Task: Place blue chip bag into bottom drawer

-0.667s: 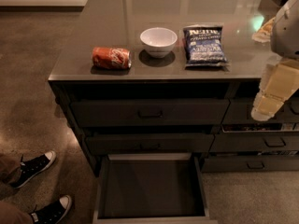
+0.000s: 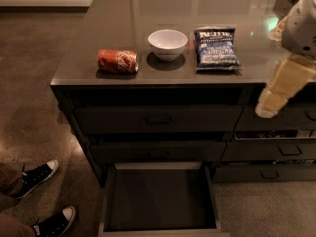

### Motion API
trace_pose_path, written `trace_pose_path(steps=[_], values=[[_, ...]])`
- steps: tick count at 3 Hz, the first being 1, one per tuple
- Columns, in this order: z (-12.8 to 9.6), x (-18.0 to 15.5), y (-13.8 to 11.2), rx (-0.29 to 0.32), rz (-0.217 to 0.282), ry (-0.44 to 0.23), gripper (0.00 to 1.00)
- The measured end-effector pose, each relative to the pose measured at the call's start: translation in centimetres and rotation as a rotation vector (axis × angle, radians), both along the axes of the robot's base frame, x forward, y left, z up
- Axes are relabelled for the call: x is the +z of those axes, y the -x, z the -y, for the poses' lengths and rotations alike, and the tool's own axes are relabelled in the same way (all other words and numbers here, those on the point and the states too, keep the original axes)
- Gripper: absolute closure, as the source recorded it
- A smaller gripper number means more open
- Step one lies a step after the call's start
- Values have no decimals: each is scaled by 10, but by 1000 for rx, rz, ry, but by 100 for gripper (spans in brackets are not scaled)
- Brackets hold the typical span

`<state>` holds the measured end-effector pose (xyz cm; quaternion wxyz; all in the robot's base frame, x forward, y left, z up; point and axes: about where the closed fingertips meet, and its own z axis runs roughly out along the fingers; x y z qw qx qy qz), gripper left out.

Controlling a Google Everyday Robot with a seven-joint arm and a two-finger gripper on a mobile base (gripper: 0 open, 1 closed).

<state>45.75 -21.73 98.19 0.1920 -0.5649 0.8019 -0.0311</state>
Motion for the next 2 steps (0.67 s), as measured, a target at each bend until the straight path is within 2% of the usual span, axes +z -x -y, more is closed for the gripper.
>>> trace_pose_path(steps=[1, 2], values=[[0, -2, -32, -78, 35, -78, 0], [-4, -8, -73, -142, 97, -167, 0]])
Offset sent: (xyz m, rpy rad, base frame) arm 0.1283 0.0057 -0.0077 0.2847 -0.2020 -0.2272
